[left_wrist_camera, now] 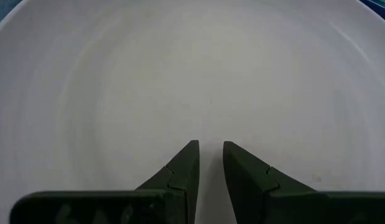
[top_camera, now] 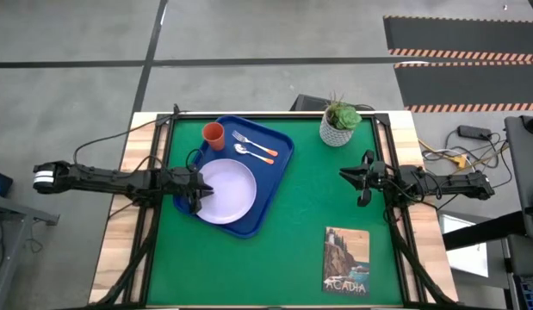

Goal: Pick and place plate/cup/fork/spoon on tray
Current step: Return to Home Position

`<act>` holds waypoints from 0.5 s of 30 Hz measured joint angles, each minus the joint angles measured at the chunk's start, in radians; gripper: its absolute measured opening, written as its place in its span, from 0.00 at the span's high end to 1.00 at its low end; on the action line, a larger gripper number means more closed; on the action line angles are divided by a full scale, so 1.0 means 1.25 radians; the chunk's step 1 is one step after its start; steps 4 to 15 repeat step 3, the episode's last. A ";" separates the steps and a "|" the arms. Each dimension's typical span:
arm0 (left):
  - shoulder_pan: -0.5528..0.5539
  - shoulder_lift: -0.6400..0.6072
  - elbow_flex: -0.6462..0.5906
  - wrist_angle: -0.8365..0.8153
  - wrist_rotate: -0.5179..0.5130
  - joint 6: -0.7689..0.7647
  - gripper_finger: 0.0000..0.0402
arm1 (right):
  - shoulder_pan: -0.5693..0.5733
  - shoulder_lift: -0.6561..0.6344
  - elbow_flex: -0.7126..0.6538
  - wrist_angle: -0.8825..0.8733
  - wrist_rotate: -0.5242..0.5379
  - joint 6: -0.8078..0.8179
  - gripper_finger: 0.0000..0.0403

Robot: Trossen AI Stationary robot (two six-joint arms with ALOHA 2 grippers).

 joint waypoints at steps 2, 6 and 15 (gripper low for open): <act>0.000 0.001 0.000 0.000 0.000 0.000 0.85 | 0.000 0.000 0.000 0.000 0.000 0.001 0.87; 0.000 0.002 0.000 0.001 0.000 0.000 0.85 | 0.000 0.000 0.000 0.000 0.000 0.001 0.87; 0.000 0.002 0.000 0.001 0.000 0.000 0.85 | 0.000 0.000 0.000 0.000 0.000 0.001 0.87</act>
